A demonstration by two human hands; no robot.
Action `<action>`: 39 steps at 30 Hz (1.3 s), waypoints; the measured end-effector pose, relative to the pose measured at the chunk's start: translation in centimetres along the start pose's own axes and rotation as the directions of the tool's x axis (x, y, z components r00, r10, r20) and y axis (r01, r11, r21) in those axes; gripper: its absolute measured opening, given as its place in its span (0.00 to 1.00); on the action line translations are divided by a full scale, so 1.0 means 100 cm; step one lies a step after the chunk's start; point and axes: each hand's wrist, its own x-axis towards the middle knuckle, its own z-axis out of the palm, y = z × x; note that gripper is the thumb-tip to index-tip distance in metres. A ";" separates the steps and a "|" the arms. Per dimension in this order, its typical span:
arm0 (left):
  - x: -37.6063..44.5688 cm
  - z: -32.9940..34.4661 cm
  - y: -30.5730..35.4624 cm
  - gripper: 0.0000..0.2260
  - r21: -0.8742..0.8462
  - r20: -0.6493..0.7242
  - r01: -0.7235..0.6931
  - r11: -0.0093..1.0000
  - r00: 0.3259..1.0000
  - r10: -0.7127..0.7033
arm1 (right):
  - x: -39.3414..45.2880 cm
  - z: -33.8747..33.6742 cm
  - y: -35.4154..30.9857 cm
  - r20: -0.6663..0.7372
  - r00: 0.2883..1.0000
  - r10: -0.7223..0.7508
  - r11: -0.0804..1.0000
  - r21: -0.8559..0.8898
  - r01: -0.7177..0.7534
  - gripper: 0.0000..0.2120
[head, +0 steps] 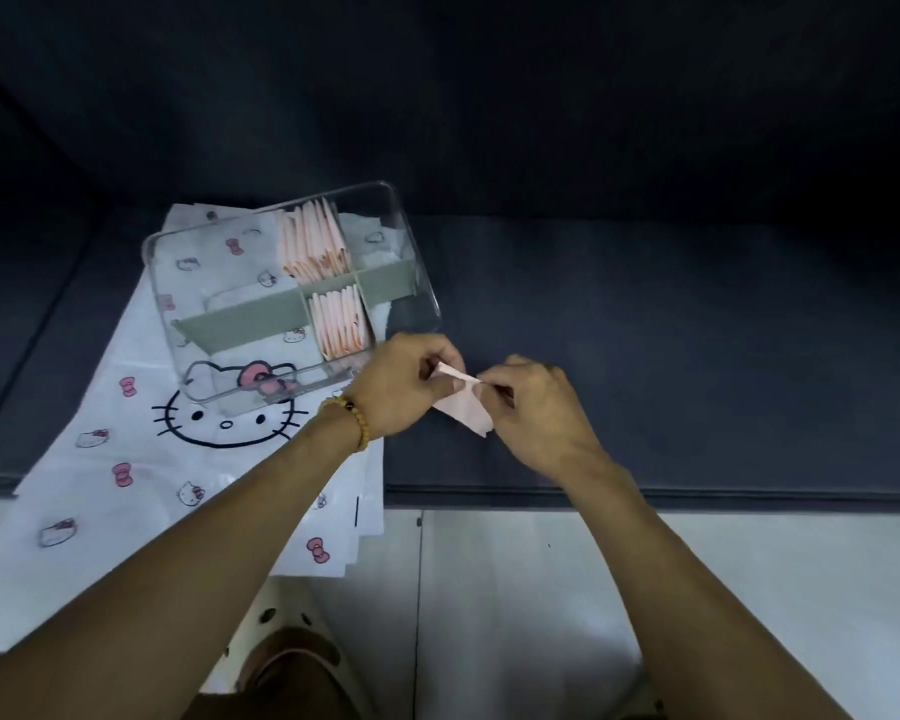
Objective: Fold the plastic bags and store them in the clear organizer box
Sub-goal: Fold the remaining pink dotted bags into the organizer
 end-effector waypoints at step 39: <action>0.025 -0.048 -0.048 0.04 0.165 -0.612 0.394 0.904 0.760 -0.220 | 0.083 0.039 -0.073 -0.191 0.922 0.338 0.940 0.017 -0.341 0.07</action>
